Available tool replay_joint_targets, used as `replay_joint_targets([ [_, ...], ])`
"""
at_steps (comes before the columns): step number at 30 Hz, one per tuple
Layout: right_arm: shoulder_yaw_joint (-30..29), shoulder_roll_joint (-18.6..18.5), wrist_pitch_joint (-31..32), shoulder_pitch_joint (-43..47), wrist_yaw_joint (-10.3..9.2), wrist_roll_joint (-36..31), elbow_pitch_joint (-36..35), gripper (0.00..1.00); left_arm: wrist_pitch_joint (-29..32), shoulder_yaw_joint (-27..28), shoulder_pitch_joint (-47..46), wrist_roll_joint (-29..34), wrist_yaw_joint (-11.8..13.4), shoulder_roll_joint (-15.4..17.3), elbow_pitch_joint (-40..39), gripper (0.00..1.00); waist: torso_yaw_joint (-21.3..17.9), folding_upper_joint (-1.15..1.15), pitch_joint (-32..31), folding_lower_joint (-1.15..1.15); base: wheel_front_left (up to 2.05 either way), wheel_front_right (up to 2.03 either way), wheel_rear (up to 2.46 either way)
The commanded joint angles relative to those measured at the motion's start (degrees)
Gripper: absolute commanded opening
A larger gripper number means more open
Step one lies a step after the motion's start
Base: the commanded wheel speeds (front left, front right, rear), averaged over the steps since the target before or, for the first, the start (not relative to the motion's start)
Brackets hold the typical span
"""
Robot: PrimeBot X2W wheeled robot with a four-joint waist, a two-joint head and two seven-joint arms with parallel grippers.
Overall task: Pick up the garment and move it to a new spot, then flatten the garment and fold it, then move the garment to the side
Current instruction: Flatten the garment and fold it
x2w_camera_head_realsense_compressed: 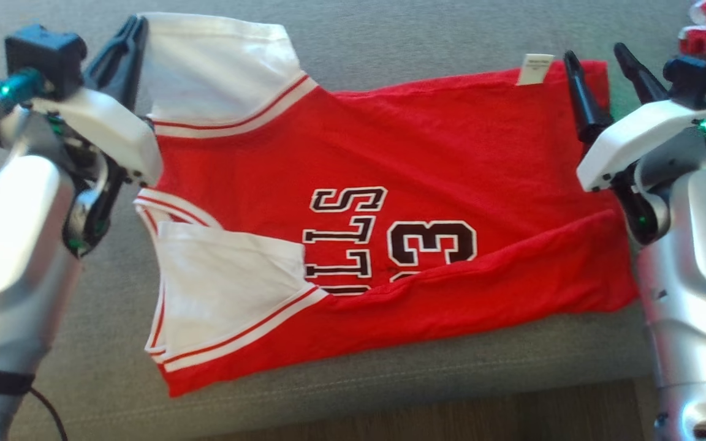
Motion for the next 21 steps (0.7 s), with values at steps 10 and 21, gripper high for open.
replay_joint_targets([
  [10, -3.05, -0.97, -0.12, -4.45, -0.01, -5.1, 7.53, 1.0, -0.26, 1.96, 1.59, -0.04, 2.22, 2.52, -5.5, 0.0, 1.97, 0.0, -0.61, 0.0, 0.0, 0.0, 0.0],
  [21, -2.73, -0.67, -3.48, -6.45, -0.01, -6.22, 11.99, 0.0, 0.62, 1.75, 2.01, -0.29, 2.74, 3.47, -6.21, 0.0, 1.82, 0.0, -0.61, 0.0, 0.0, 0.0, 0.0],
])
